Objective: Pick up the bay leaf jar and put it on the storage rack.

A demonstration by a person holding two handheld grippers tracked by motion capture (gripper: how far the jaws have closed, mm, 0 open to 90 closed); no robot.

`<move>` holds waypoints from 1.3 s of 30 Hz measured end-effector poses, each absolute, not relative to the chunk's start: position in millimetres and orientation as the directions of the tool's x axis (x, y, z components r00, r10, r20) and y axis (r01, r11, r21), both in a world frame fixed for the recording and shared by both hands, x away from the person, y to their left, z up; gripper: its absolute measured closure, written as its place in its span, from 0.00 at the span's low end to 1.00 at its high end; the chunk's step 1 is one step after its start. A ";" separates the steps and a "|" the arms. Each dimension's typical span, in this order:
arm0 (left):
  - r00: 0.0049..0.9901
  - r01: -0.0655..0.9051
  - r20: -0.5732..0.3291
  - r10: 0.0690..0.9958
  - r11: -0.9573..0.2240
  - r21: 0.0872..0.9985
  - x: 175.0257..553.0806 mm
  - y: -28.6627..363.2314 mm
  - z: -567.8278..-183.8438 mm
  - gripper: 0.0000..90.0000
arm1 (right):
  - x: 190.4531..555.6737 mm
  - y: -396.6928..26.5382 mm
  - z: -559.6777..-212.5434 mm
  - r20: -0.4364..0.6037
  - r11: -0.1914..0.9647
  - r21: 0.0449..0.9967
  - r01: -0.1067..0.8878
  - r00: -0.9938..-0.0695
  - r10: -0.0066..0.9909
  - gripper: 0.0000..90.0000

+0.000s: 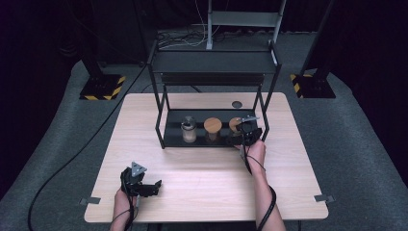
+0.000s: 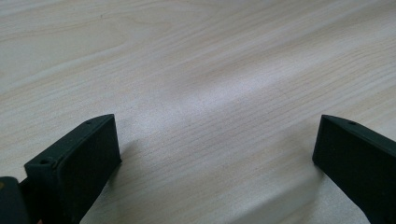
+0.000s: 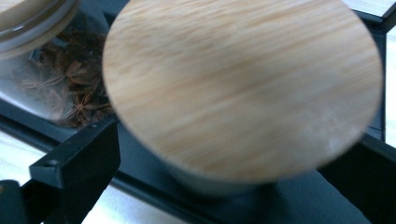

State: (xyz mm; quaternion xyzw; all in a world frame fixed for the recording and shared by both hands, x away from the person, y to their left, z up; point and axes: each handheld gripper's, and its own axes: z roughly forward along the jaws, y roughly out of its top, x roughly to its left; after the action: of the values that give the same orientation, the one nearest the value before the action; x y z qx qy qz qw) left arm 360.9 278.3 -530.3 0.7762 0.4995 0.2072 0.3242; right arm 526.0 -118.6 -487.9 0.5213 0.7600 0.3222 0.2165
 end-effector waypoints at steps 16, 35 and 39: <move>0.415 0.641 -0.002 0.910 -0.291 0.710 360.9 278.3 -530.3 0.00 | 470.6 -117.5 -494.7 -0.010 0.301 0.733 0.610 -0.432 0.902 0.00; 0.414 0.641 0.000 0.910 -0.291 0.710 360.8 278.1 -530.3 0.00 | 386.1 -166.9 -520.6 -0.005 0.284 0.744 0.605 -0.420 0.908 0.00; 0.414 0.641 0.000 0.910 -0.291 0.710 360.9 278.1 -530.3 0.00 | 379.0 -170.8 -523.9 -0.003 0.282 0.748 0.602 -0.421 0.907 0.00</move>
State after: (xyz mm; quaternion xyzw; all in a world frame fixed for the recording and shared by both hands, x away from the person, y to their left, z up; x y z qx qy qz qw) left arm 360.9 278.1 -530.3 0.7761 0.4998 0.2080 0.3234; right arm 379.0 -170.8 -523.9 0.4903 0.7692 0.3447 0.2216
